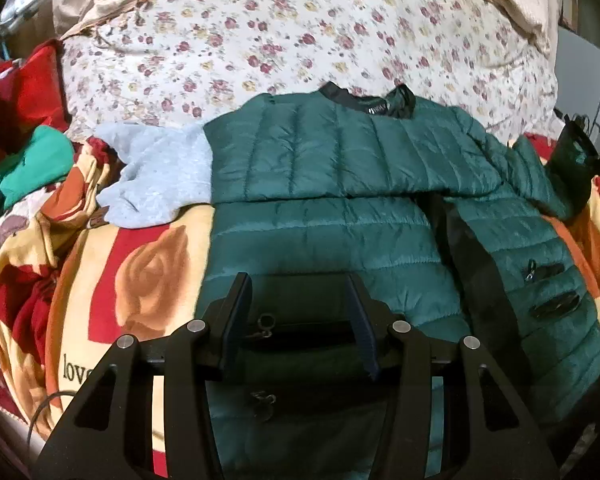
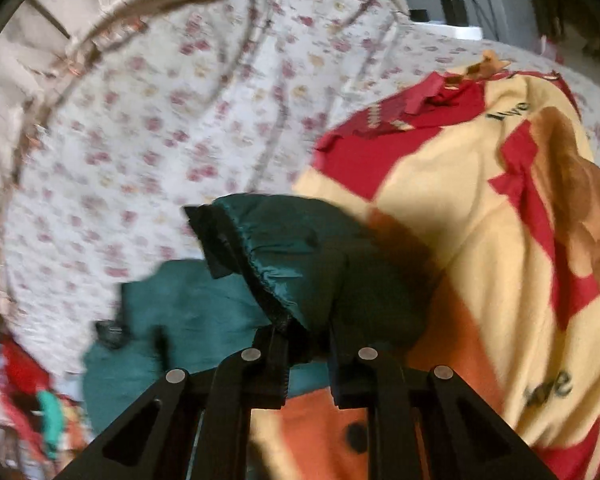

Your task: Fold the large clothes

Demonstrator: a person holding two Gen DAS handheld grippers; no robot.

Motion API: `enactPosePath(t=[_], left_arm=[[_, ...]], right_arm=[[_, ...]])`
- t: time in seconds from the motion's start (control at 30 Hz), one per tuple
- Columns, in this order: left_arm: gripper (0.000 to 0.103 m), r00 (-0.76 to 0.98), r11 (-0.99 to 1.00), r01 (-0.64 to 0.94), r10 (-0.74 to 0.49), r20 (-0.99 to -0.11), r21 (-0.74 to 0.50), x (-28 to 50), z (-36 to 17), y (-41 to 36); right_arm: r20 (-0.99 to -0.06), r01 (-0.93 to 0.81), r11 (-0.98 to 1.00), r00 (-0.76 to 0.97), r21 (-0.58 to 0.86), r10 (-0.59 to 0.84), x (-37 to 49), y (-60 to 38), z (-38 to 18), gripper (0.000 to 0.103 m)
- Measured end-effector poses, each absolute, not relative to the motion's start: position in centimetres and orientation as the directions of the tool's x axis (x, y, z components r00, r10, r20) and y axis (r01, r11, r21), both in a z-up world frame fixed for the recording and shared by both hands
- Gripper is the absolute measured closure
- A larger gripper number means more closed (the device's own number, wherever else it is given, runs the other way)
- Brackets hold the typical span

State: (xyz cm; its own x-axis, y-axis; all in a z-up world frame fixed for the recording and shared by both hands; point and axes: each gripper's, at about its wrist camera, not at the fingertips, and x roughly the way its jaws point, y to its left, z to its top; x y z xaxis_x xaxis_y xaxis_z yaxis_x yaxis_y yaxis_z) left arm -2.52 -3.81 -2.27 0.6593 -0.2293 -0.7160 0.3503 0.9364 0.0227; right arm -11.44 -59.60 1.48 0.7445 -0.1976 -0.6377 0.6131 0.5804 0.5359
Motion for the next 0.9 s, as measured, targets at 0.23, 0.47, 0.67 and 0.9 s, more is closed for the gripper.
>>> enactPosePath(t=[0.23,0.47,0.67,0.9], left_arm=[[0.055,0.693,0.953,0.301,-0.231,-0.683,-0.018,-3.1,-1.0,-0.5],[0.055,0.730,0.969,0.241,-0.216,-0.649,-0.052,-3.3,-0.7,3.6],[0.055,0.745,0.976,0.203,-0.203,-0.635,-0.075,-2.9,-1.6,6.0],[0.055,0.744,0.979,0.178,-0.200,-0.637,-0.099,-2.4,-2.9,7.6]], right_arm=[[-0.534,0.423,0.639,0.845,0.643,-0.023,-7.5,-51.7,7.1,0.089],[-0.512,0.248,0.743,0.847,0.621,0.145,1.3,-40.0,10.4,0.089],[-0.551,0.135,0.793,0.787,0.594,0.278,9.1,-29.9,9.3,0.089],[-0.652,0.105,0.811,0.658,0.575,0.377,16.8,-21.6,2.0,0.089]])
